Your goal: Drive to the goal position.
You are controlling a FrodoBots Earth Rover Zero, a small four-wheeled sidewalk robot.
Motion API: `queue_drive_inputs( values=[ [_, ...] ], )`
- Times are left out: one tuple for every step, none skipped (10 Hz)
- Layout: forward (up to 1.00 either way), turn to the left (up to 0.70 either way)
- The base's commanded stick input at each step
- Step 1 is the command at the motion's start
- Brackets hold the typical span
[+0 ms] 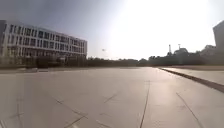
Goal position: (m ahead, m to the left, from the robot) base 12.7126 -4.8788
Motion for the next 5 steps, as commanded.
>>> queue_drive_inputs(
  values=[
    [0.70, 0.00],
    [0.70, 0.01],
    [0.70, 0.02],
    [0.70, 0.02],
    [0.70, 0.02]
  ],
)
